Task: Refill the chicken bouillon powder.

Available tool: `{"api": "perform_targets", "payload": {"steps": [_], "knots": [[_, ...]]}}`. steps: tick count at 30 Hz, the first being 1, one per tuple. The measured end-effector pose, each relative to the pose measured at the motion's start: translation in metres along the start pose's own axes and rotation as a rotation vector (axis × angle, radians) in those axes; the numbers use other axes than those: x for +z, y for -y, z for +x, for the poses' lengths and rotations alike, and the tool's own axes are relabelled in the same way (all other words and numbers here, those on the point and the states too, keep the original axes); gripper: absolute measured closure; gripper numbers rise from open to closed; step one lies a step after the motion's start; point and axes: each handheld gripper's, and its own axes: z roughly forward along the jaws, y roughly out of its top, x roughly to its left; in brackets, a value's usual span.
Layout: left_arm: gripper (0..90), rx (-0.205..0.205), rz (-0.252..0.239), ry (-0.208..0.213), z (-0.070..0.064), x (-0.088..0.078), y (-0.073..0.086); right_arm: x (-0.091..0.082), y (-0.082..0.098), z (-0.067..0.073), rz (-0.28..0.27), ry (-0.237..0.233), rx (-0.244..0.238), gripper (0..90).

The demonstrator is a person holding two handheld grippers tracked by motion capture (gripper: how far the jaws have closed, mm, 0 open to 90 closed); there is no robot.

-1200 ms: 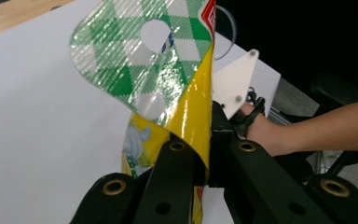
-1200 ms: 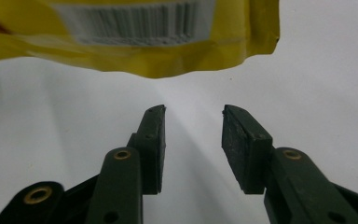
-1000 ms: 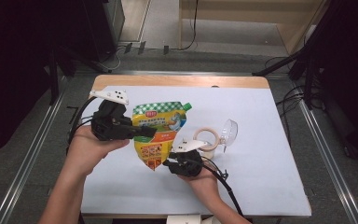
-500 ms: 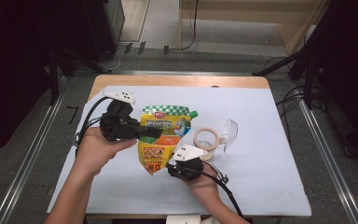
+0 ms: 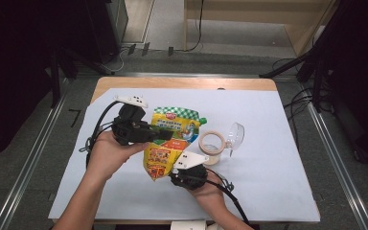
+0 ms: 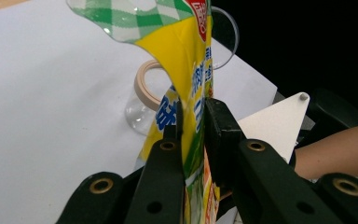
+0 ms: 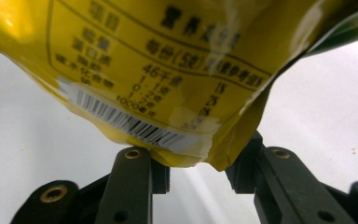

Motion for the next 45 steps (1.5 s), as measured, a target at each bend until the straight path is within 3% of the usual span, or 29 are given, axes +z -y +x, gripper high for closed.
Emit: {"api": "perform_targets", "payload": {"steps": [13,19,22,30,37,45], "knots": [[78.7,0.014,-0.028,-0.018,0.004,0.021,0.0,-0.008,-0.002,0.005,0.004,-0.069,0.064,70.1],[79.3,0.008,-0.015,-0.02,0.003,0.033,-0.001,-0.01,-0.003,0.008,-0.005,-0.087,0.062,68.4],[79.3,0.011,0.009,-0.021,0.002,0.041,-0.001,-0.011,-0.005,0.013,-0.007,-0.092,0.02,65.8],[76.6,0.012,0.025,-0.019,0.001,0.05,-0.003,-0.013,-0.009,0.018,-0.017,-0.122,0.038,64.7],[72.2,-0.02,0.052,-0.014,0.003,0.06,-0.005,-0.015,-0.013,0.023,-0.02,-0.136,0.025,64.7],[67.5,-0.071,0.085,-0.012,0.006,0.066,-0.016,-0.018,-0.02,0.017,-0.04,-0.154,0.071,64.4]]}}
